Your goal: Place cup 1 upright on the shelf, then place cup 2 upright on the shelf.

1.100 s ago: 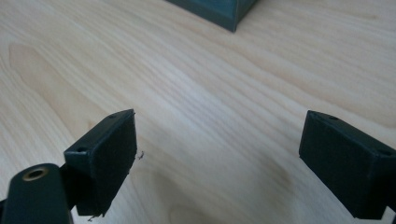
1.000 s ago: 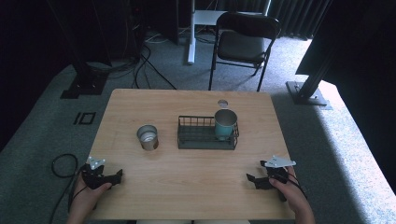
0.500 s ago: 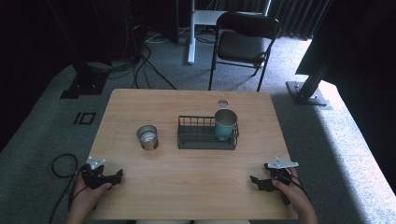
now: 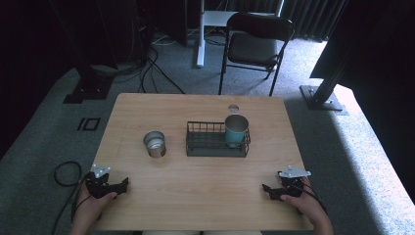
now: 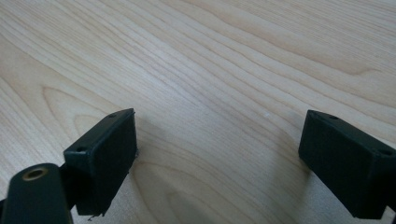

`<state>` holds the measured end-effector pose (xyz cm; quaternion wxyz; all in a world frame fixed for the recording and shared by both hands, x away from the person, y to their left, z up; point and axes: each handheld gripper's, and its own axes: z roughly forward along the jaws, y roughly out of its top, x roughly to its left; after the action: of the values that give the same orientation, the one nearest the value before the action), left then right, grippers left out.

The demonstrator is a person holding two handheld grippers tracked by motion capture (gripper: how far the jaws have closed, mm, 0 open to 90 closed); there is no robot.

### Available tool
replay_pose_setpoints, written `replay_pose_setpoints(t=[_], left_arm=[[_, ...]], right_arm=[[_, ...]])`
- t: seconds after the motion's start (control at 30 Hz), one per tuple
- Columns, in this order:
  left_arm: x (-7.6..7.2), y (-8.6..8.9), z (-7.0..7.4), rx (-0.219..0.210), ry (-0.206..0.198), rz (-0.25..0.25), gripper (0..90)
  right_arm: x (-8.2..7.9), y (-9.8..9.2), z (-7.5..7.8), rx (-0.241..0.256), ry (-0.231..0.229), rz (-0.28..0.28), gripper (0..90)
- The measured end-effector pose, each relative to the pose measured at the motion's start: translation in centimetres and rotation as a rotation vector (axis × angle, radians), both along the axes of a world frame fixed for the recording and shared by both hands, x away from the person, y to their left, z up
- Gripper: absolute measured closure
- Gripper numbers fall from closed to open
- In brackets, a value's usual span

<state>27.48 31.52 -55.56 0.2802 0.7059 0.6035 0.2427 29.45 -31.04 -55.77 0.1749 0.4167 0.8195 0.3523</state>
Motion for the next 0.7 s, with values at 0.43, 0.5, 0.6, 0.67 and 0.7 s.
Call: replay_pose_setpoints(t=[0.43, 0.5, 0.6, 0.67, 0.7], left_arm=[[-0.38, 0.27, 0.02, 0.003, 0.002, -0.039, 2.2], [-0.51, 0.32, 0.01, 0.002, 0.002, -0.046, 2.2], [-0.65, 0.39, 0.00, 0.001, 0.000, -0.063, 2.2], [-0.73, 0.43, 0.01, 0.001, 0.001, -0.081, 2.2], [-0.73, 0.48, 0.02, -0.005, 0.000, -0.086, 2.2]], right_arm=[[-0.04, 0.03, 0.00, 0.001, 0.001, -0.005, 11.0], [-0.04, 0.03, 0.01, 0.001, 0.002, -0.005, 11.0], [-0.04, 0.02, 0.01, 0.001, 0.002, -0.006, 11.1], [-0.04, 0.02, 0.01, 0.001, 0.002, -0.006, 11.0], [-0.04, 0.02, 0.01, 0.001, 0.002, -0.006, 11.1]])
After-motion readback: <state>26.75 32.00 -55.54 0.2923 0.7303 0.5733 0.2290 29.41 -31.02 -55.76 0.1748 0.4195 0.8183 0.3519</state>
